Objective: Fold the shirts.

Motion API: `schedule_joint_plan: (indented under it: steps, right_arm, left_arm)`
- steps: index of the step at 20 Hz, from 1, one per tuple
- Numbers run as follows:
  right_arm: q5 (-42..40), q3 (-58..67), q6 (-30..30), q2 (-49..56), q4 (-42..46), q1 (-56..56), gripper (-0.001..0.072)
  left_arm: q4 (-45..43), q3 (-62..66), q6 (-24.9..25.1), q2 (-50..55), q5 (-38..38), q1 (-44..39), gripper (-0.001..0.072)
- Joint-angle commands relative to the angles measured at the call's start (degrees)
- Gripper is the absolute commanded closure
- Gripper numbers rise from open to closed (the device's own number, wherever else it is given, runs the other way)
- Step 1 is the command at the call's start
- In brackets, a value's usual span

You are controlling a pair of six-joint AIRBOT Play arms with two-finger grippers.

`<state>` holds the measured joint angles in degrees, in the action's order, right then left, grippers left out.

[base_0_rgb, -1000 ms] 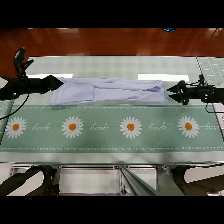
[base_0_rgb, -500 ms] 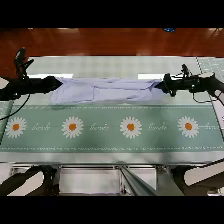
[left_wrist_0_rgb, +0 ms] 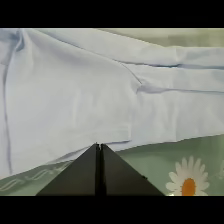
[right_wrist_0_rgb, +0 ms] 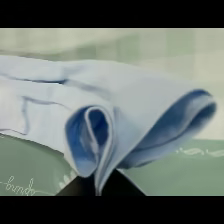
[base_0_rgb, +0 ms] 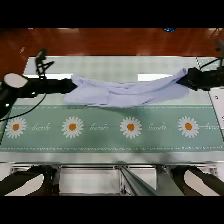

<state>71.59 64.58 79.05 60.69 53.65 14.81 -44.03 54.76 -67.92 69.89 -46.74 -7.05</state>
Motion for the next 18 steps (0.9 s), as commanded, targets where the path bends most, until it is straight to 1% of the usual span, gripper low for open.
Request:
schedule_joint_plan:
  steps: [1,3,5,8,11,13,15,17,18]
  right_arm:
    - [3.9,-5.2,4.5,-16.7,2.3,0.1,0.0694]
    - [6.4,-6.9,7.3,-23.2,2.2,0.1,0.0694]
    - [8.6,-7.8,9.2,-27.9,1.8,0.1,0.0694]
    - [11.4,-8.0,10.6,-31.8,0.6,0.1,0.0694]
    - [11.8,-8.0,11.0,-33.0,0.3,0.1,0.0694]
    - [11.5,-8.0,11.0,-32.7,0.3,0.1,0.0694]
    - [10.4,-8.0,11.0,-32.2,0.3,0.1,0.0694]
    - [9.9,-8.0,11.0,-31.1,-0.2,0.1,0.0694]
    - [9.7,-8.0,10.8,-30.4,-0.9,0.1,0.0694]
  left_arm:
    - [0.8,6.3,-2.1,7.8,1.1,-12.5,0.0692]
    - [0.8,13.7,-4.0,15.1,0.5,-20.0,0.0692]
    - [0.8,21.7,-6.4,22.6,-2.2,-25.9,0.0692]
    - [0.8,34.7,-10.8,34.7,-8.5,-33.6,0.0692]
    - [0.8,45.5,-14.6,43.8,-17.6,-39.2,0.0692]
    - [1.6,48.0,-15.8,46.1,-20.5,-41.9,0.0691]
    - [4.0,48.0,-15.7,46.1,-20.4,-43.2,0.0691]
    - [4.6,48.0,-15.3,45.3,-20.7,-41.9,0.0691]
    - [4.6,48.0,-15.3,44.6,-21.1,-40.0,0.0691]
